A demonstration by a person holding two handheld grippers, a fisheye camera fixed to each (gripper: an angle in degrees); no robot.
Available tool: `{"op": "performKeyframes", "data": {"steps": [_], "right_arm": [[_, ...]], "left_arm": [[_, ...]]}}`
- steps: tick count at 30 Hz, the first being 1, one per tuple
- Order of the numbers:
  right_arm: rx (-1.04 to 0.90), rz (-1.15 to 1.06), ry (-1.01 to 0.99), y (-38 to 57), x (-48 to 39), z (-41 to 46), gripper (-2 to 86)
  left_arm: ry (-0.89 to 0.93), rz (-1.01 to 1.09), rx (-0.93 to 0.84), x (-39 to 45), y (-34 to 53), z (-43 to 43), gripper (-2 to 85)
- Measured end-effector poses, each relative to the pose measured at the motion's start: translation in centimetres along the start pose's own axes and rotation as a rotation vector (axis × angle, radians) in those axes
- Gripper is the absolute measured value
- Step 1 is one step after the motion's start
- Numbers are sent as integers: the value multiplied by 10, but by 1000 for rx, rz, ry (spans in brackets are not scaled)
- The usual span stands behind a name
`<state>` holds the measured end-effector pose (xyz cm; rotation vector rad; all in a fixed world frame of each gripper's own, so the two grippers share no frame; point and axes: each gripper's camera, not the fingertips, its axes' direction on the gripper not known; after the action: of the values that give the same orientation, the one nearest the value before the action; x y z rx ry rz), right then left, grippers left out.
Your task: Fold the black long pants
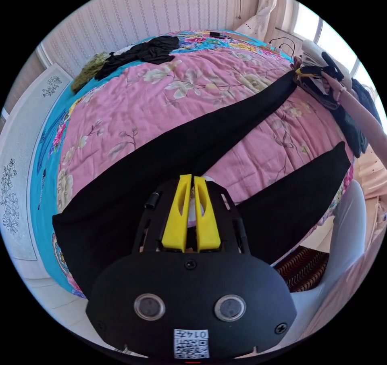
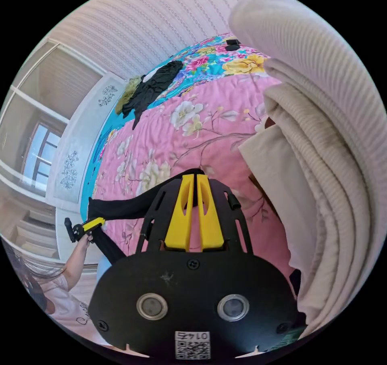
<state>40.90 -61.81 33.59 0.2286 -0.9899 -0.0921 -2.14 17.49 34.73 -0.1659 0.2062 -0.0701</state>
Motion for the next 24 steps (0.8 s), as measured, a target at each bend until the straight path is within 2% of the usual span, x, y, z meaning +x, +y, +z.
{"op": "performKeyframes", "data": {"steps": [3,6,10,13,16,20,24], "right_arm": [[58,36,-10,5,8,4,18],[166,-19,42,29,9,-10,39],[175,-27,13,53,28,-10,69],[108,-9,-37,55,42,10,77],[56,3,-114,50,49,31,38],[100,-52,-171,65,52,15,11],[157,-50,-310,126,65,-23,5]], "left_arm": [[20,11,-9,0,5,-18,8],[6,58,26,9,4,-40,32],[41,143,68,38,-21,-46,41],[79,240,96,81,-61,-33,53],[90,355,104,135,-105,-19,59],[90,522,159,206,-148,-15,58],[94,623,237,269,-185,-9,59]]}}
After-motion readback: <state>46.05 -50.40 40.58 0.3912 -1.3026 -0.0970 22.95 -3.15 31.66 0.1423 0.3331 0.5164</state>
